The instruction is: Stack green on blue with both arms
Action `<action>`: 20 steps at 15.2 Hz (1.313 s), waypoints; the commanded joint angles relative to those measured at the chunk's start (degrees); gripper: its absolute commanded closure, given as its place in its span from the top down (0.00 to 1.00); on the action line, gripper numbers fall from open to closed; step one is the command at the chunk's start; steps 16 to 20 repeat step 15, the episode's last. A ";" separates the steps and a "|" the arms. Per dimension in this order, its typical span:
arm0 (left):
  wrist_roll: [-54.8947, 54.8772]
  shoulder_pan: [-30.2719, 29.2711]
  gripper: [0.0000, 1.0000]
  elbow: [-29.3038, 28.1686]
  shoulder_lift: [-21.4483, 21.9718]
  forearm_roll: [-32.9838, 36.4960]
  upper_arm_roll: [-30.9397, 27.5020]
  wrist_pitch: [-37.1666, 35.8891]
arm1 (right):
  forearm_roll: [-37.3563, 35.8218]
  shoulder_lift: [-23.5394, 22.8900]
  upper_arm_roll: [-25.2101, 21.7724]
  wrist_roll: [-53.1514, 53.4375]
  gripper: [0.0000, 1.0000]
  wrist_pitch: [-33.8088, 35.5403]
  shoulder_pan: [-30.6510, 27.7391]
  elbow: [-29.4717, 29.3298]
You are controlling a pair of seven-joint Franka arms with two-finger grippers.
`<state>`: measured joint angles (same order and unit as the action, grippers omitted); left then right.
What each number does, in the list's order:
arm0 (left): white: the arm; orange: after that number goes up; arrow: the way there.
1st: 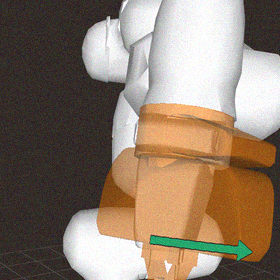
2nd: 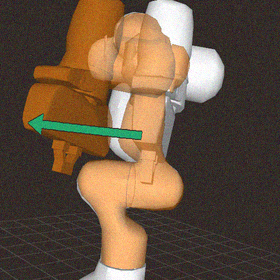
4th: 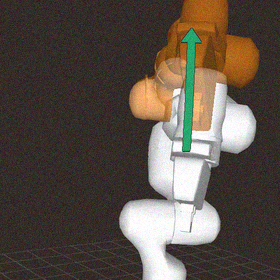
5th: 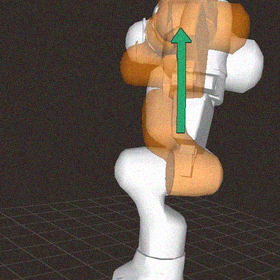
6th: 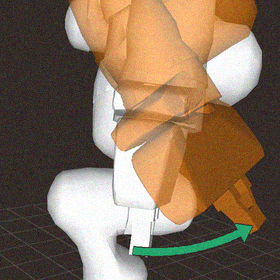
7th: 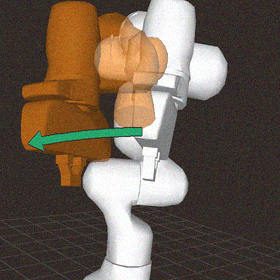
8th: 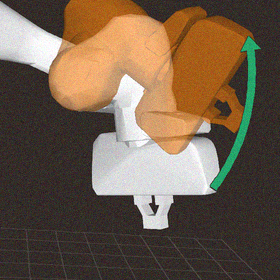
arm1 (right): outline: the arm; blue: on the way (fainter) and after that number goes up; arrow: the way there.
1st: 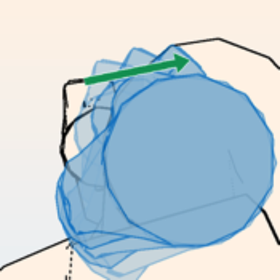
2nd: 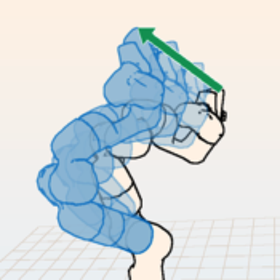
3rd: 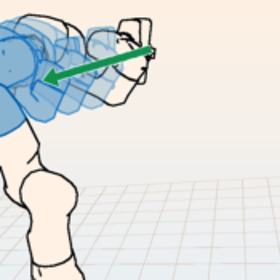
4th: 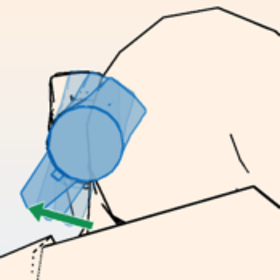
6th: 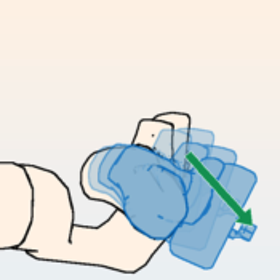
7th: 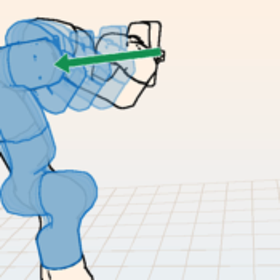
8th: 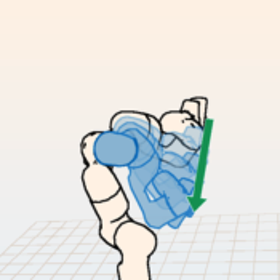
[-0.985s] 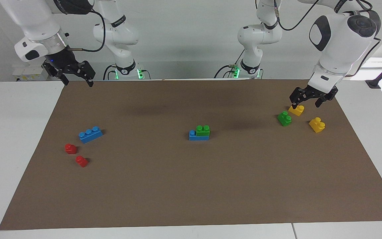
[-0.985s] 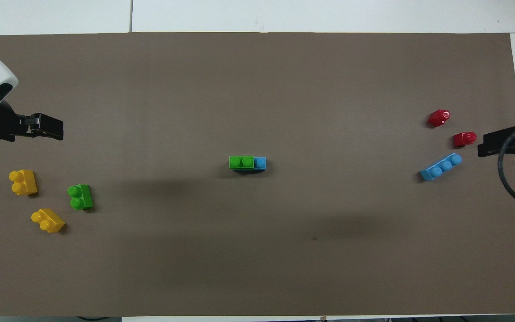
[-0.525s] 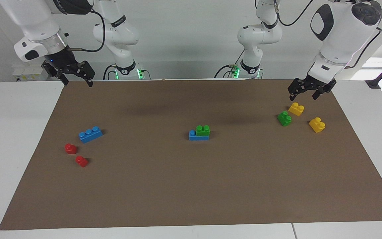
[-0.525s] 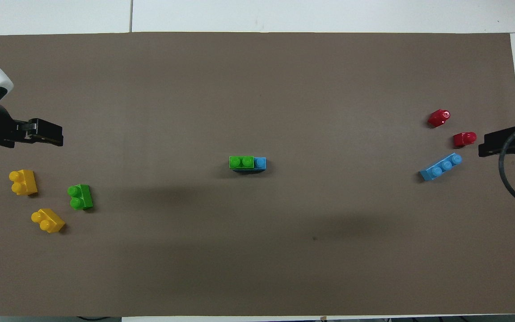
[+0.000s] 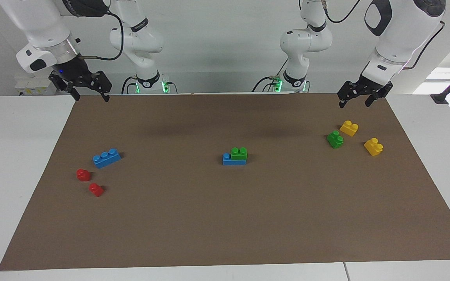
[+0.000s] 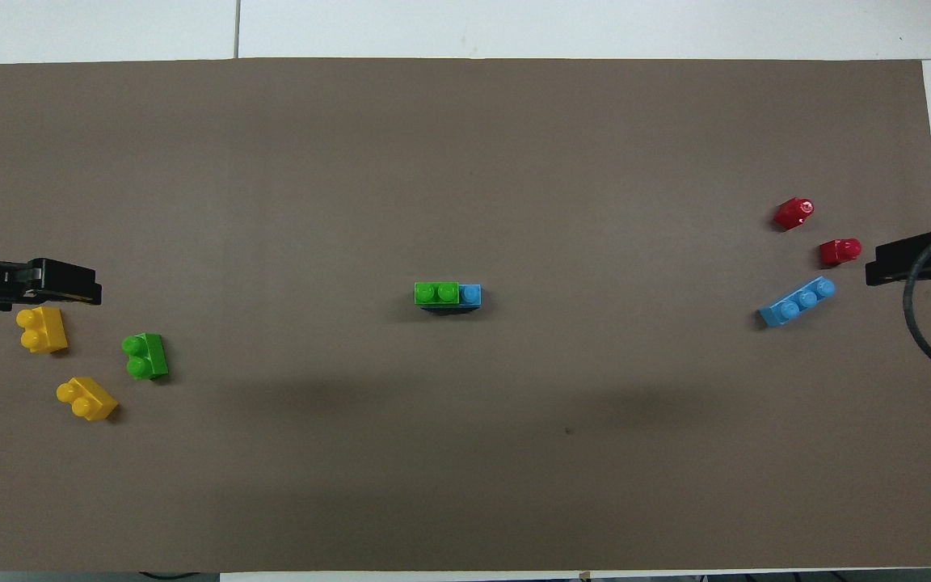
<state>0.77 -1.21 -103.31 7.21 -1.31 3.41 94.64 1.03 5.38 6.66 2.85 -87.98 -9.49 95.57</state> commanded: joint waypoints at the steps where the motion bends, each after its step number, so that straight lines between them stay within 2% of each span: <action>1: -1.30 -0.11 1.00 -0.85 1.05 -0.80 -0.16 0.55 | -1.64 -0.11 0.46 -1.80 1.00 0.70 -0.97 -0.30; 20: -1.12 -0.46 1.00 -0.93 1.14 0.95 -0.07 1.34 | -1.38 -0.02 0.46 -1.01 1.00 0.97 -1.06 -0.30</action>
